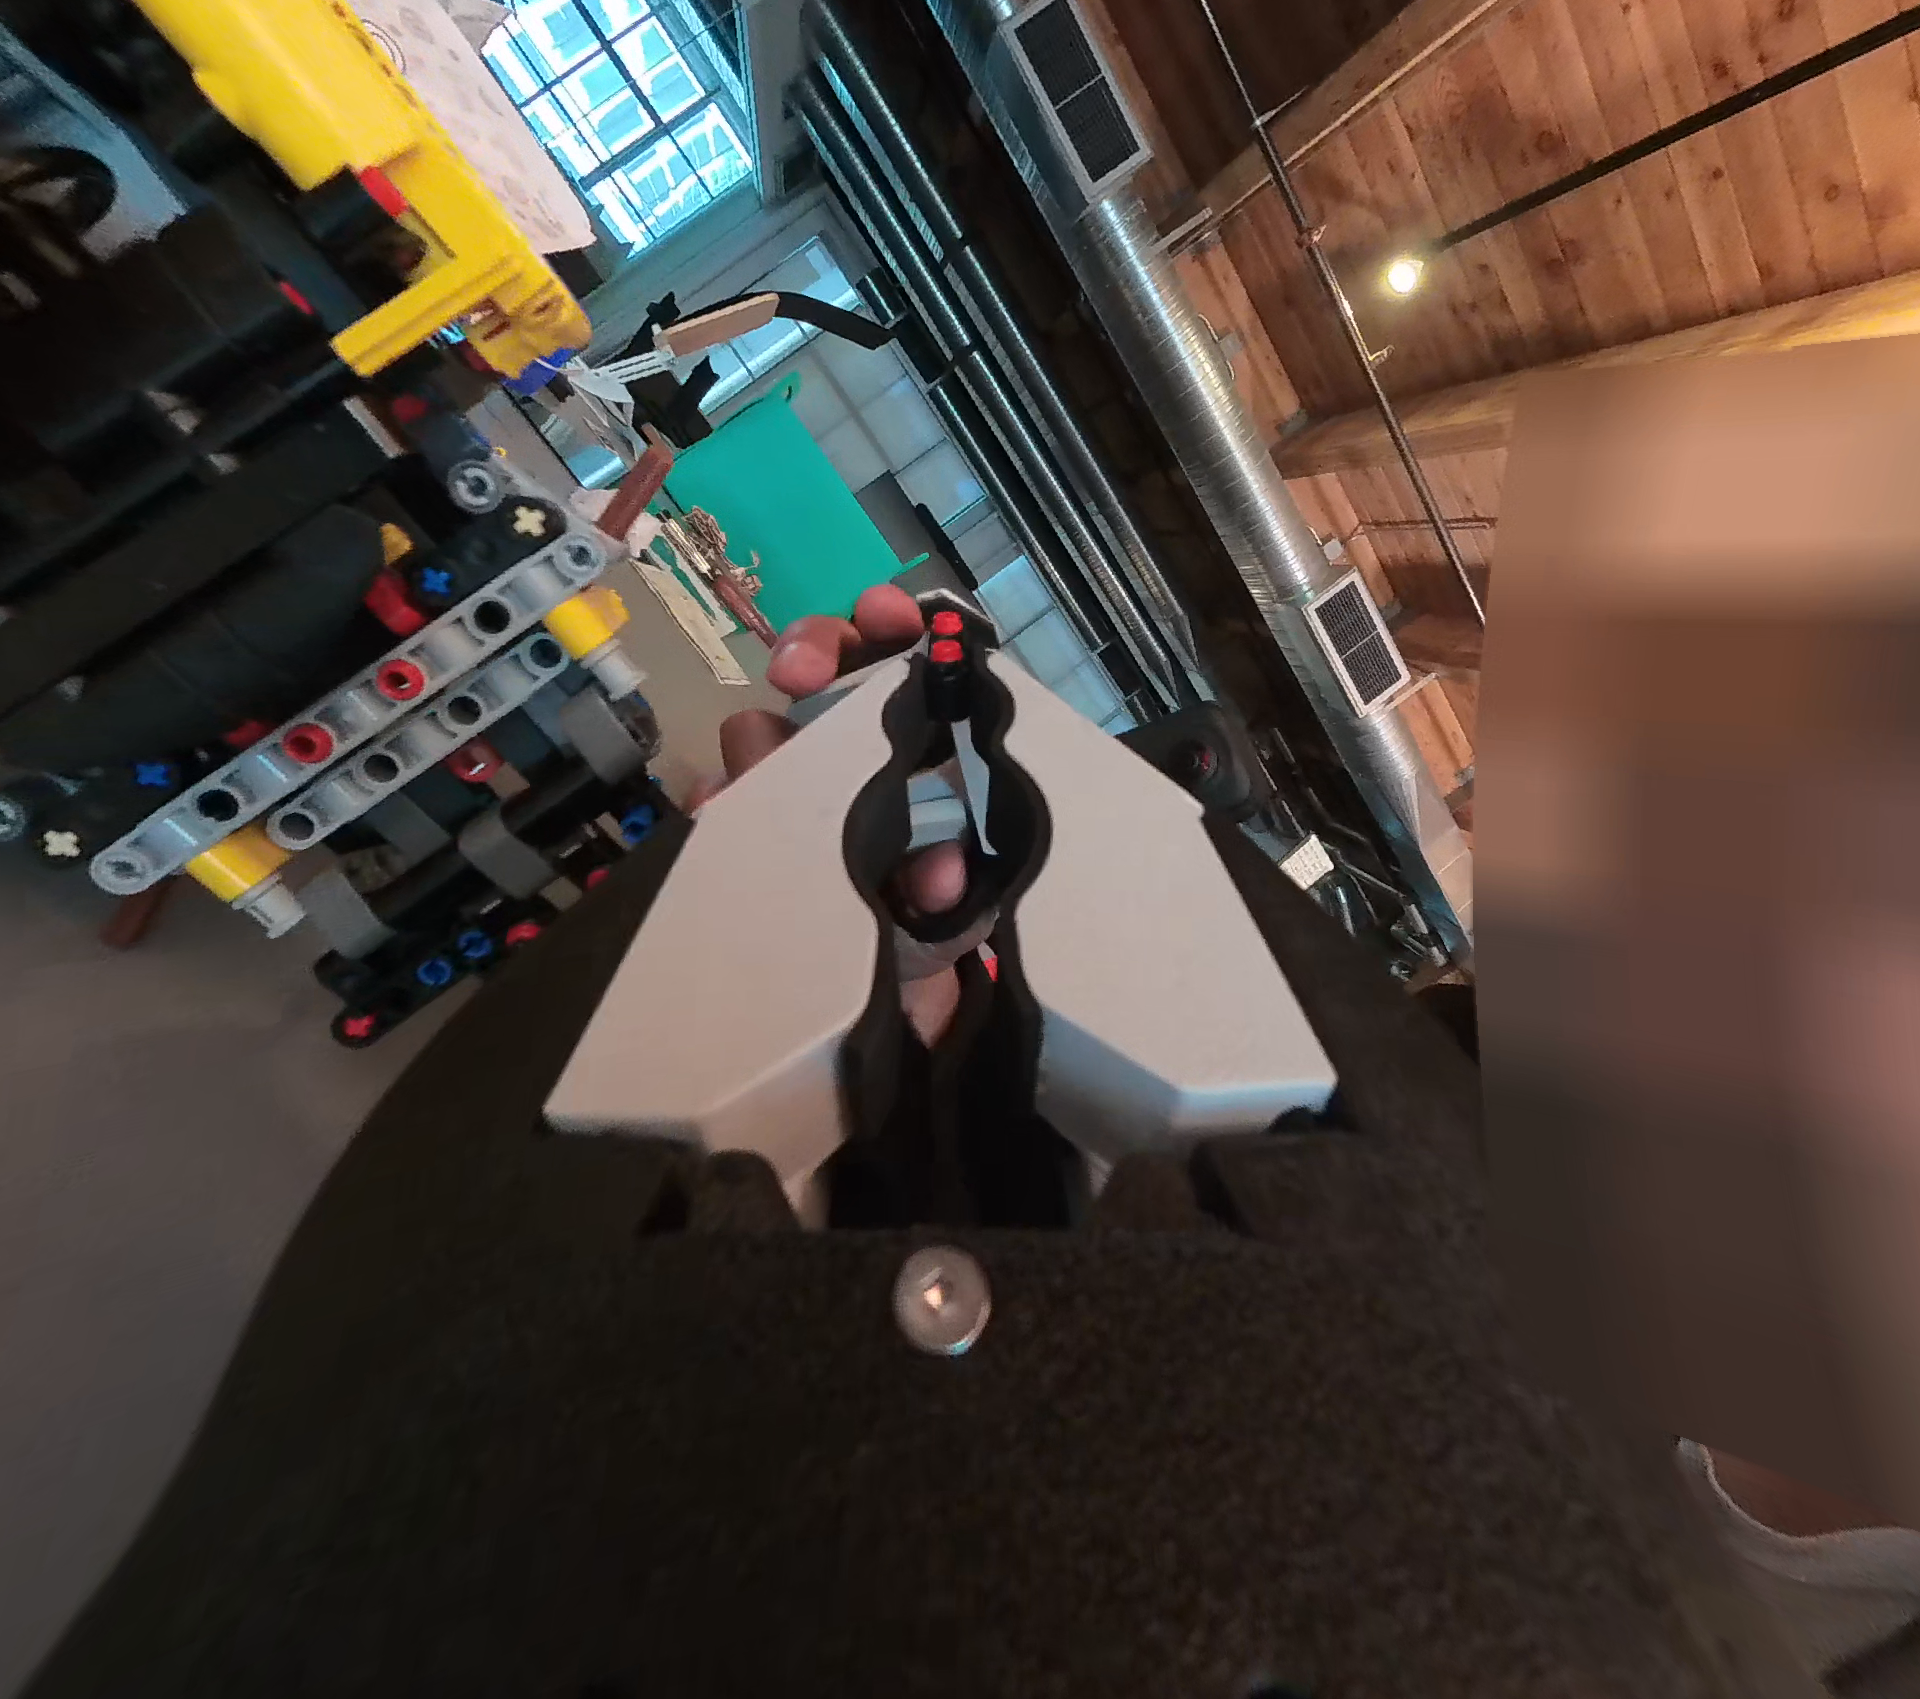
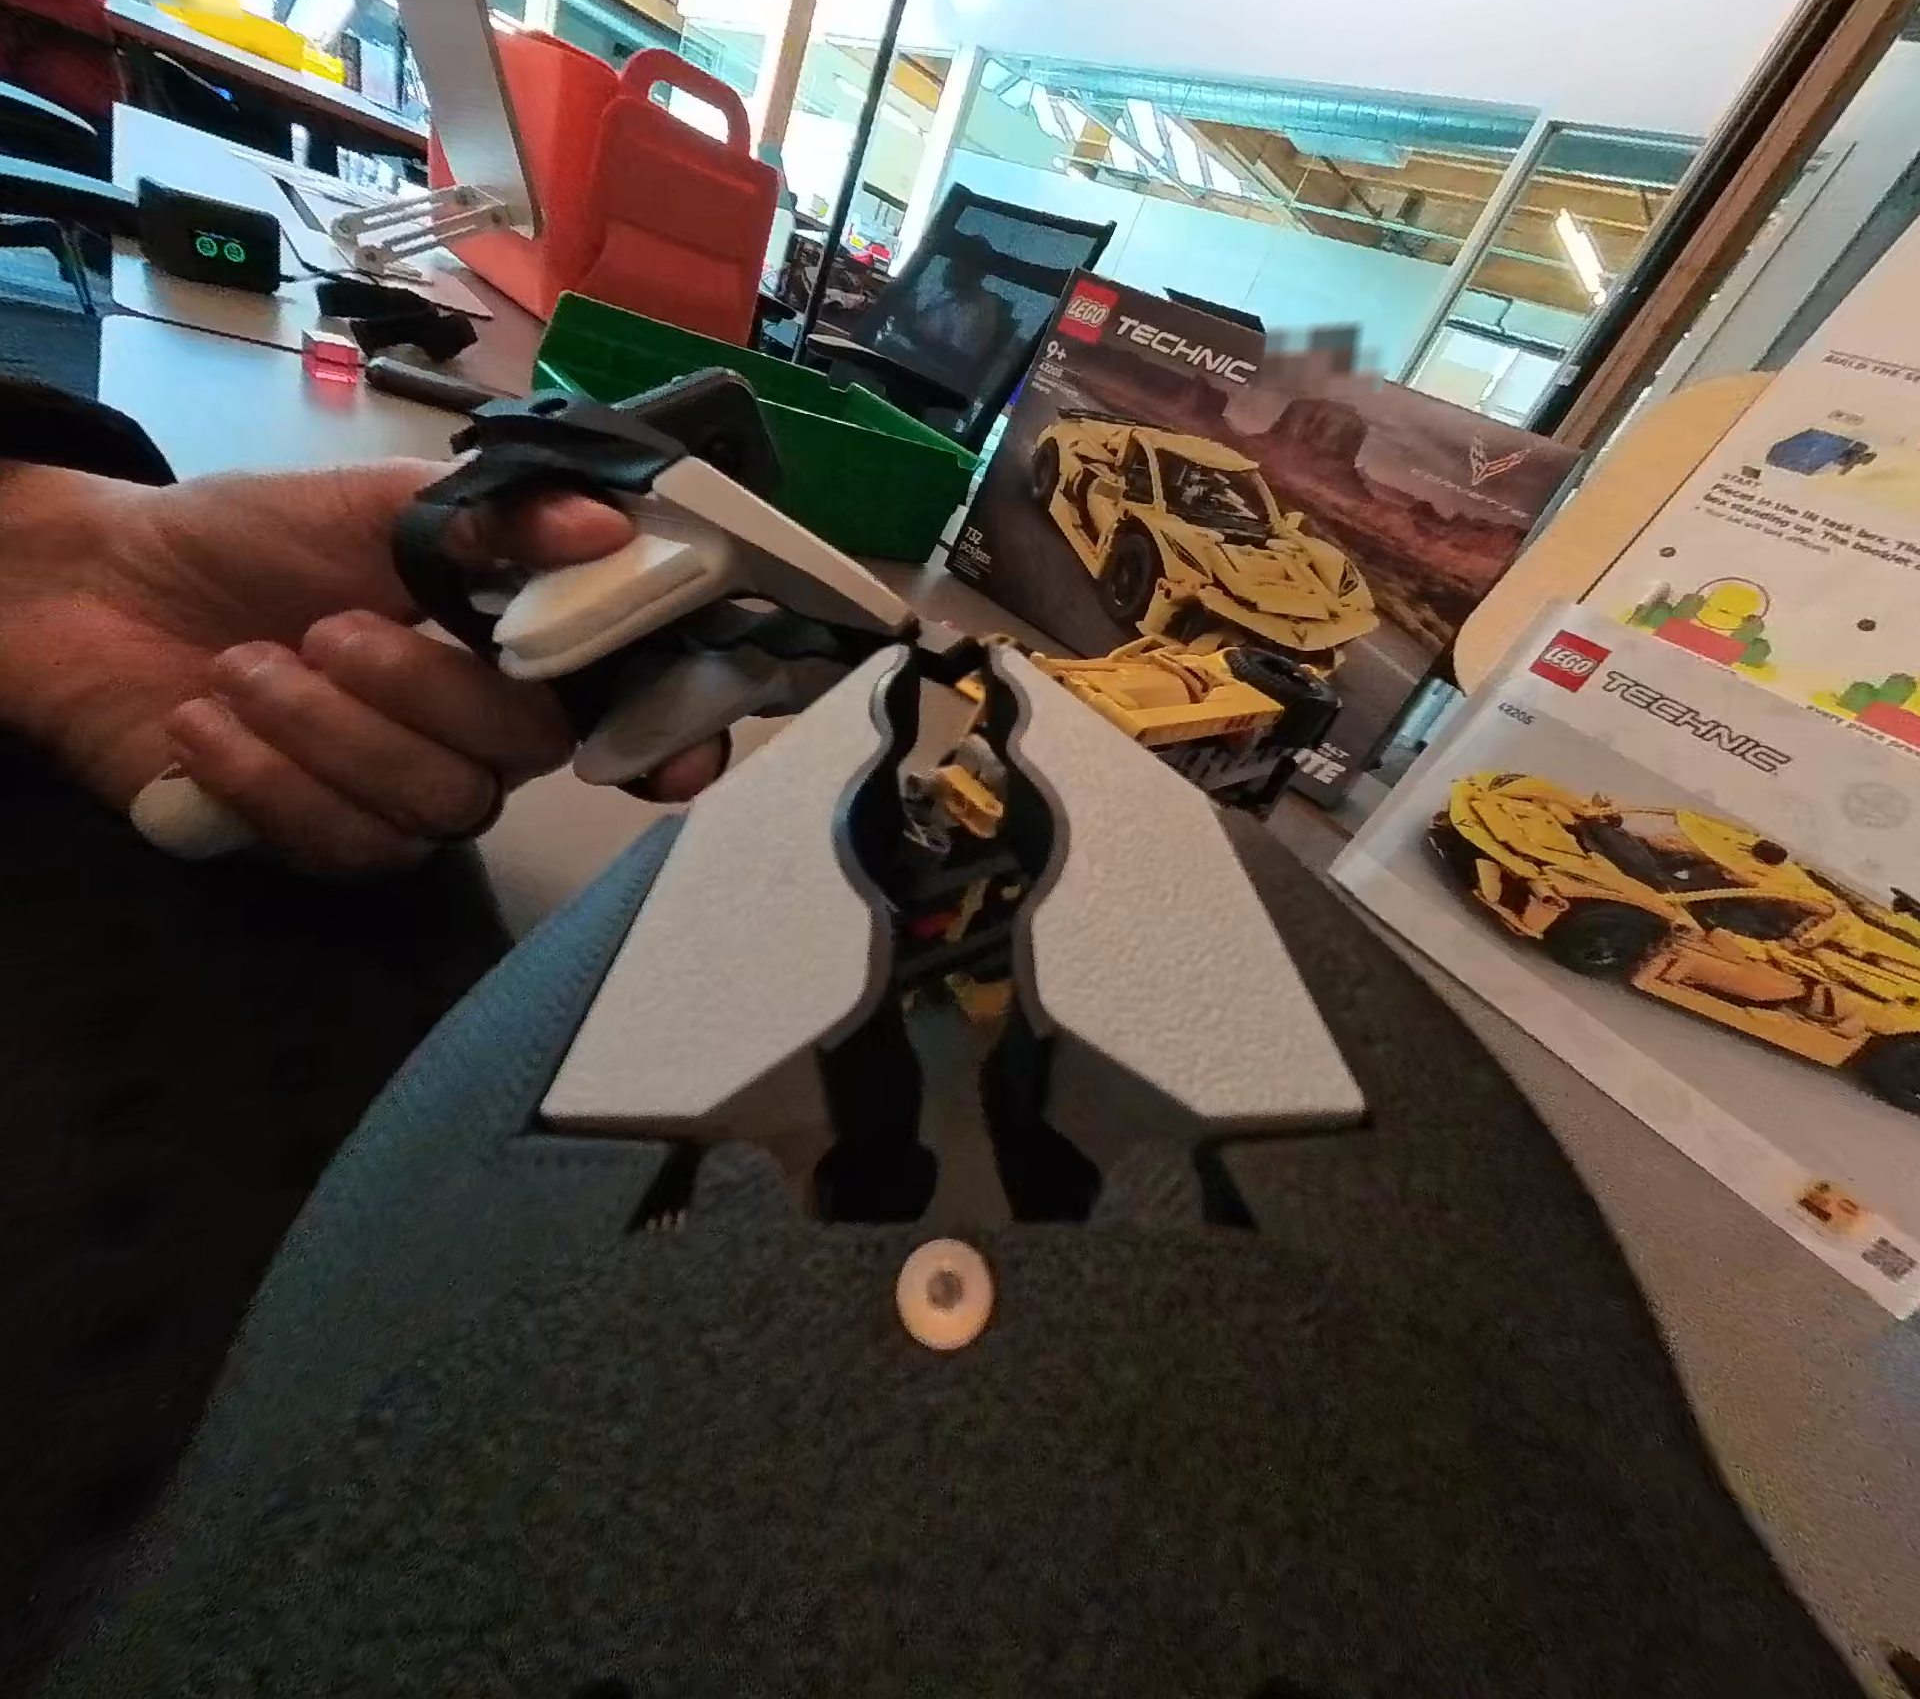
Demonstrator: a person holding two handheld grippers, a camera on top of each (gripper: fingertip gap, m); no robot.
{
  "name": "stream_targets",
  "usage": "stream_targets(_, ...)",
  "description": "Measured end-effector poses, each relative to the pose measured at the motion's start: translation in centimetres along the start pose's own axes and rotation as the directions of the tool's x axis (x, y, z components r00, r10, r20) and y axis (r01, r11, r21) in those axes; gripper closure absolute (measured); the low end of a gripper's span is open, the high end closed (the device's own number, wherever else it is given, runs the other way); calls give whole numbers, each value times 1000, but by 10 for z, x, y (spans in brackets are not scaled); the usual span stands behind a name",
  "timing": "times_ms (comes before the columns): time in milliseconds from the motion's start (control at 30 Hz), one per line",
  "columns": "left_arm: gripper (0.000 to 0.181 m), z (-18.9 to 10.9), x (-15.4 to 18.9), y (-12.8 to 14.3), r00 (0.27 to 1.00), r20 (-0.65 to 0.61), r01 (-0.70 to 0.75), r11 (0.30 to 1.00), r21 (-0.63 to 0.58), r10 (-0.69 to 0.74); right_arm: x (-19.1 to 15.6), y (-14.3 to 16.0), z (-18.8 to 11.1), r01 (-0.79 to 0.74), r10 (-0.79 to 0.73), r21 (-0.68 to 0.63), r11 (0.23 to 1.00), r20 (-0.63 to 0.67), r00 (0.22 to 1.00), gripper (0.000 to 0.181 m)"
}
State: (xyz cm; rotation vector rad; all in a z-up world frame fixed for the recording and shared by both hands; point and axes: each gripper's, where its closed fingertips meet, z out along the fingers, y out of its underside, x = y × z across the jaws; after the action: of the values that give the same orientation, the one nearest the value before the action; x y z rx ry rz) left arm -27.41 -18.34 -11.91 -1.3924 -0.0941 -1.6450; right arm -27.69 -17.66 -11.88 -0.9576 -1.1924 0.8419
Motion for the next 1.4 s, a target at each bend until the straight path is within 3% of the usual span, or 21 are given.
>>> stream_targets(167,174,0,4,2,999,-34,17,1000,-17,-18,-3,-3,-1,-23,22,25,999,38,999,171)
stream_targets(400,175,0,-5,2,1000,30,4,1000,-16,-4,-1,7,-1,164,-165,-37,986,-14,986,170)
stream_targets(567,174,2,-8,3,991,91,-92,996,-11,93,2,10,-2,230,-233,-64,971,-49,971,169)
stream_targets(1233,174,7,-7,3,985,109,-136,991,11,134,6,8,-5,132,-136,-69,989,-53,989,173)
stream_targets(1400,174,8,-12,4,951,179,-249,968,-40,252,7,15,-5,30,-30,-90,995,-8,1000,172)
